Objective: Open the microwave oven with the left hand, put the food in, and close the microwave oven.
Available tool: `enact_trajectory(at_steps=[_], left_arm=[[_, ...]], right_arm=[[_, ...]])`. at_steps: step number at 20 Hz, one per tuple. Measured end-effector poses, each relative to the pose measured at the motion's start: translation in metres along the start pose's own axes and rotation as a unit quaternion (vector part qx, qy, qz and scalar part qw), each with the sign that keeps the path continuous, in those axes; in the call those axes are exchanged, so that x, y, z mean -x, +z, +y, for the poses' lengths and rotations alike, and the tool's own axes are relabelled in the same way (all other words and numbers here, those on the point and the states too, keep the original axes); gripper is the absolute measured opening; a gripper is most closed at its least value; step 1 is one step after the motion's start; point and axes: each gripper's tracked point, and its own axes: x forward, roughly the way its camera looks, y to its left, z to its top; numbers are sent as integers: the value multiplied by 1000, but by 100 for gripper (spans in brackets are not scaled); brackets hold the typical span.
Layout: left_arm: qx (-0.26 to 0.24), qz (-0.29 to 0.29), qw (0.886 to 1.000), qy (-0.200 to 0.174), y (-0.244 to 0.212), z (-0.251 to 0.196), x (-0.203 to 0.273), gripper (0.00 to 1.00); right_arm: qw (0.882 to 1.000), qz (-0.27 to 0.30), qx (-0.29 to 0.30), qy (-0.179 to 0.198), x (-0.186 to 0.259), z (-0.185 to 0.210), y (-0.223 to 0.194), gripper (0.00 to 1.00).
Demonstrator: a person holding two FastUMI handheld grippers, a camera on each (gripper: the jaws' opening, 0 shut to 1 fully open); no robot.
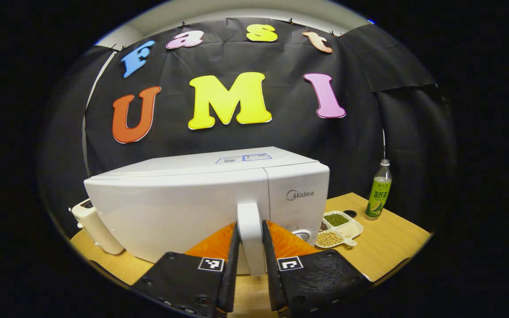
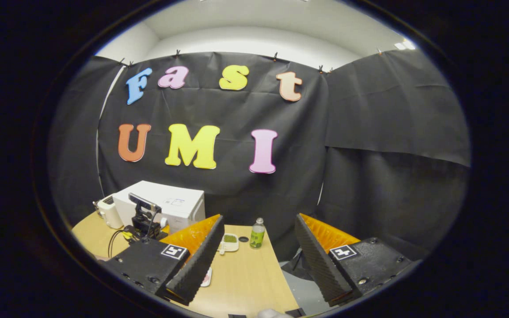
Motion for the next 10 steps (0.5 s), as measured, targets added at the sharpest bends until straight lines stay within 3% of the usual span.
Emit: enact_trajectory(at_steps=[1,2,3,5,6,7,8,10], left_arm=[[16,-1,1000,1,1,-2,6,30],[19,0,1000,-1,2,-1,2,13],[20,0,1000,0,3,-1,3,24],[30,0,1000,3,0,-2,-1,18],[32,0,999,1,3,-1,5,8],[38,3,999,-1,1,-1,4,17],[42,6,999,-5,1,-1,4,8],[45,11,999,-19,1,-2,7,8]], right_arm=[[1000,1,3,1,0,0,1,100],[1000,2,7,2,1,0,1,100],[1000,2,10,3,2,1,2,100],[1000,3,13,7,2,3,1,100],[1000,3,13,10,3,5,1,96],[1000,5,12,12,4,6,1,97],[1000,5,12,15,4,7,2,97],[1000,1,8,17,5,8,3,96]])
